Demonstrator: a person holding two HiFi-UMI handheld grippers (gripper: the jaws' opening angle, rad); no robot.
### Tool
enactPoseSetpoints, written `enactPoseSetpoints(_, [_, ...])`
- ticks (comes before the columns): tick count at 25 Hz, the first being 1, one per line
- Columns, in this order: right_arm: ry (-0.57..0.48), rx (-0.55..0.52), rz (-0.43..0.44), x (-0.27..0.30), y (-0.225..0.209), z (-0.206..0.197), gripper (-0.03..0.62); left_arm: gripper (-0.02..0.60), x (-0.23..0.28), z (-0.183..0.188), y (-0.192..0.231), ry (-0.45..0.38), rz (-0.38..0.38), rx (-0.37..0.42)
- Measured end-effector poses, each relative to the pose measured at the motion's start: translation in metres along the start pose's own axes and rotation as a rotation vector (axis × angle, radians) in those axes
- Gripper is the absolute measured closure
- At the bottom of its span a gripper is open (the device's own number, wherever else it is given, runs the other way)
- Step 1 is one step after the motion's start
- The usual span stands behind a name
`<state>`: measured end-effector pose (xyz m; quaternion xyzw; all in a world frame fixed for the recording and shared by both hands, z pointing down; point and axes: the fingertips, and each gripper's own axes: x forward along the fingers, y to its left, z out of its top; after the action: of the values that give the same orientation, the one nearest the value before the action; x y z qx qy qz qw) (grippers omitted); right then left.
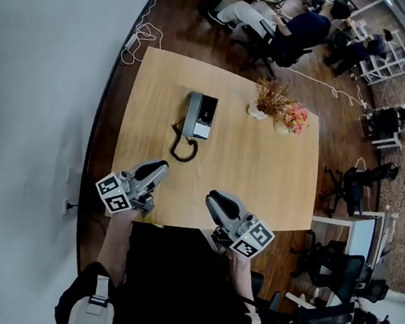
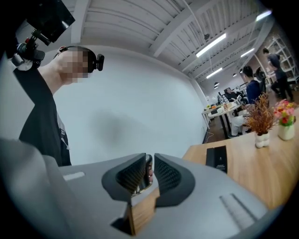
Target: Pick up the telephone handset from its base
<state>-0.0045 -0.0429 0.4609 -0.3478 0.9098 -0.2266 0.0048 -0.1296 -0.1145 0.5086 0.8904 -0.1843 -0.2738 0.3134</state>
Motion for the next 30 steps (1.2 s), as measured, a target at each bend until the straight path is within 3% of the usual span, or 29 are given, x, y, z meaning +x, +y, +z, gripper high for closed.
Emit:
enactPoseSetpoints(5, [0.001, 0.014, -0.038, -0.007, -0.005, -0.006, 0.536, 0.468, 0.007, -0.003, 0.007, 0.020, 0.012, -0.003])
enactPoseSetpoints(10, [-0.017, 0.030, 0.011, 0.004, -0.018, -0.004, 0.536, 0.370, 0.016, -0.001, 0.009, 0.023, 0.026, 0.041])
enactPoseSetpoints(12, [-0.030, 0.036, 0.035, 0.007, -0.021, -0.001, 0.536, 0.374, 0.017, 0.000, 0.006, 0.021, 0.030, 0.065])
enactPoseSetpoints(16, [-0.058, 0.049, 0.072, 0.009, -0.025, 0.003, 0.536, 0.567, 0.016, 0.002, -0.002, 0.002, 0.011, 0.050])
enactPoseSetpoints(17, [-0.064, 0.057, 0.076, 0.009, -0.028, 0.003, 0.536, 0.578, 0.016, 0.002, -0.001, 0.003, 0.017, 0.047])
enactPoseSetpoints(22, [-0.103, 0.096, 0.062, -0.009, -0.050, 0.008, 0.536, 0.578, 0.026, -0.005, 0.007, 0.030, 0.075, 0.058])
enactPoseSetpoints(27, [-0.150, 0.112, 0.011, -0.036, -0.077, 0.016, 0.536, 0.578, 0.047, -0.013, 0.017, 0.074, 0.070, 0.069])
enactPoseSetpoints(30, [-0.165, 0.122, -0.024, -0.050, -0.088, 0.018, 0.536, 0.568, 0.060, -0.015, 0.038, 0.120, 0.104, 0.091])
